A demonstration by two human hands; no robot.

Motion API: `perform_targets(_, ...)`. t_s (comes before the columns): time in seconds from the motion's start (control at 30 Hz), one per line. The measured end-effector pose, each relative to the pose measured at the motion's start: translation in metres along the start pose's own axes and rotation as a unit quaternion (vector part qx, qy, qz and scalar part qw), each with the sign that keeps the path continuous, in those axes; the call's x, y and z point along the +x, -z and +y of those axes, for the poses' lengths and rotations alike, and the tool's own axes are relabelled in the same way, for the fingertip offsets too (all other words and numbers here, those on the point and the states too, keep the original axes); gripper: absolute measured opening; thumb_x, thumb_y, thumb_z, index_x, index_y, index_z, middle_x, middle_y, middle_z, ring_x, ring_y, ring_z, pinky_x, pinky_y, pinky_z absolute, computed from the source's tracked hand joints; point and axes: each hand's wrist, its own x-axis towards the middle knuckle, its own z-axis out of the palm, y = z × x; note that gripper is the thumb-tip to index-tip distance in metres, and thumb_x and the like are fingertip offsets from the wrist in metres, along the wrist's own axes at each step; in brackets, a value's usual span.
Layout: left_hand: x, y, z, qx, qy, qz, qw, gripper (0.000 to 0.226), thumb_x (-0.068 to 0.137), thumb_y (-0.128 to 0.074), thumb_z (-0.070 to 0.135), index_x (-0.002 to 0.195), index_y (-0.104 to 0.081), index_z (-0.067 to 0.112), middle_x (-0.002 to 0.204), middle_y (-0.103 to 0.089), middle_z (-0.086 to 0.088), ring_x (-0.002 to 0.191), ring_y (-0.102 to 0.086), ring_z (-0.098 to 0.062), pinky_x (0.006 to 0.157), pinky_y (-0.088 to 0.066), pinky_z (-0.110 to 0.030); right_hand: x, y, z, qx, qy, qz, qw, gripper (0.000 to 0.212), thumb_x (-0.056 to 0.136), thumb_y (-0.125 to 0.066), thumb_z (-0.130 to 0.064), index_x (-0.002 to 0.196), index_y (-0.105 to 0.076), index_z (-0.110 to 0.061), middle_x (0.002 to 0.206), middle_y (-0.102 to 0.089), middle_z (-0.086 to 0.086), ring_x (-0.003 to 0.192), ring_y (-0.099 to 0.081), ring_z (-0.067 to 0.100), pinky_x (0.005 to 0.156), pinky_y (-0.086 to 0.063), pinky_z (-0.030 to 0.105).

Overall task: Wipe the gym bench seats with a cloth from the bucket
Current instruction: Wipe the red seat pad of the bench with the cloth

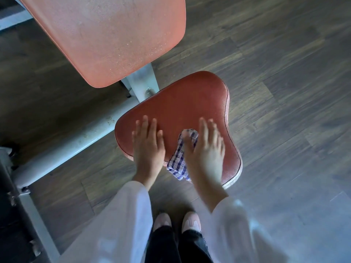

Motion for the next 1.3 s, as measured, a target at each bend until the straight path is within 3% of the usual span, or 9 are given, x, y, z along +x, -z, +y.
perform_targets(0.23, 0.002, -0.008, -0.012, 0.082, 0.009, -0.014, 0.996, 0.067, 0.089, -0.012, 0.04, 0.14, -0.038, 0.006, 0.15, -0.03, -0.015, 0.14, -0.022, -0.035, 0.114, -0.013, -0.045, -0.021, -0.022, 0.011, -0.107, 0.03, -0.041, 0.993, 0.063, 0.084, -0.039, -0.038, 0.133, -0.042, 0.002, 0.136, -0.047, 0.022, 0.126, -0.045, 0.033, 0.106, -0.031, 0.047)
perform_targets(0.37, 0.001, -0.012, -0.003, 0.112, 0.024, -0.009, 0.993, 0.07, 0.089, -0.011, 0.043, 0.14, -0.035, 0.003, 0.15, -0.028, -0.017, 0.141, -0.02, -0.037, 0.114, -0.011, -0.046, 0.022, 0.001, 0.044, -0.052, -0.077, -0.027, 0.995, 0.063, 0.09, -0.048, -0.029, 0.141, -0.026, 0.001, 0.146, -0.03, 0.023, 0.136, -0.027, 0.034, 0.112, -0.018, 0.046)
perform_targets(0.57, -0.001, -0.027, 0.039, 0.097, -0.018, -0.042, 0.994, 0.073, 0.087, -0.01, 0.046, 0.141, -0.034, 0.004, 0.151, -0.027, -0.014, 0.14, -0.021, -0.037, 0.114, -0.013, -0.046, -0.006, 0.007, 0.039, -0.065, 0.043, -0.052, 0.996, 0.067, 0.083, -0.036, -0.04, 0.136, -0.037, 0.002, 0.139, -0.042, 0.023, 0.13, -0.04, 0.035, 0.106, -0.02, 0.047)
perform_targets(0.7, -0.001, -0.03, 0.04, 0.092, -0.003, -0.057, 0.994, 0.077, 0.084, -0.002, 0.048, 0.145, -0.026, 0.009, 0.155, -0.018, -0.009, 0.144, -0.01, -0.032, 0.116, -0.005, -0.042, -0.007, 0.028, 0.066, 0.022, -0.043, -0.048, 0.998, 0.065, 0.091, -0.041, -0.036, 0.144, -0.021, -0.005, 0.15, -0.024, 0.019, 0.139, -0.023, 0.03, 0.114, -0.013, 0.038)
perform_targets(0.83, -0.002, -0.032, 0.043, 0.109, -0.001, -0.052, 0.993, 0.072, 0.088, -0.012, 0.045, 0.142, -0.033, 0.003, 0.151, -0.027, -0.016, 0.14, -0.02, -0.037, 0.114, -0.012, -0.047, 0.02, 0.026, 0.073, 0.098, -0.141, -0.071, 0.983, 0.072, 0.091, -0.051, -0.035, 0.145, -0.014, -0.009, 0.151, -0.021, 0.016, 0.138, -0.022, 0.028, 0.111, -0.019, 0.036)
perform_targets(0.97, -0.002, -0.03, 0.045, 0.112, -0.002, -0.054, 0.992, 0.076, 0.086, -0.005, 0.049, 0.144, -0.027, 0.004, 0.153, -0.021, -0.015, 0.142, -0.015, -0.034, 0.115, -0.007, -0.043, -0.004, 0.013, 0.057, -0.009, -0.046, 0.003, 0.999, 0.076, 0.084, -0.044, -0.052, 0.139, -0.031, -0.001, 0.141, -0.038, 0.025, 0.131, -0.035, 0.035, 0.11, -0.022, 0.042)
perform_targets(1.1, -0.002, -0.023, 0.047, 0.112, -0.007, -0.091, 0.99, 0.082, 0.083, 0.002, 0.054, 0.147, -0.017, 0.007, 0.156, -0.01, -0.013, 0.144, -0.005, -0.031, 0.116, -0.001, -0.042, -0.025, 0.009, 0.062, 0.003, 0.004, 0.067, 0.998, 0.068, 0.082, -0.046, -0.047, 0.132, -0.04, -0.002, 0.133, -0.048, 0.022, 0.125, -0.04, 0.029, 0.108, -0.023, 0.038)
perform_targets(1.2, -0.001, -0.013, 0.051, 0.13, -0.005, -0.146, 0.981, 0.072, 0.092, -0.009, 0.052, 0.147, -0.015, 0.007, 0.156, -0.007, -0.014, 0.144, -0.004, -0.032, 0.116, -0.005, -0.045, -0.009, 0.012, 0.063, 0.034, -0.043, 0.085, 0.995, 0.061, 0.081, -0.051, -0.038, 0.126, -0.048, 0.002, 0.119, -0.058, 0.023, 0.107, -0.055, 0.037, 0.091, -0.045, 0.045)
perform_targets(1.3, -0.009, -0.002, 0.061, 0.153, -0.054, -0.177, 0.971, 0.064, 0.096, -0.018, 0.047, 0.146, -0.024, 0.008, 0.155, -0.014, -0.015, 0.143, -0.012, -0.033, 0.114, -0.013, -0.048, 0.01, 0.025, 0.063, 0.053, -0.097, 0.069, 0.992, 0.054, 0.076, -0.064, -0.024, 0.12, -0.053, 0.005, 0.101, -0.063, 0.026, 0.089, -0.061, 0.044, 0.073, -0.051, 0.05)
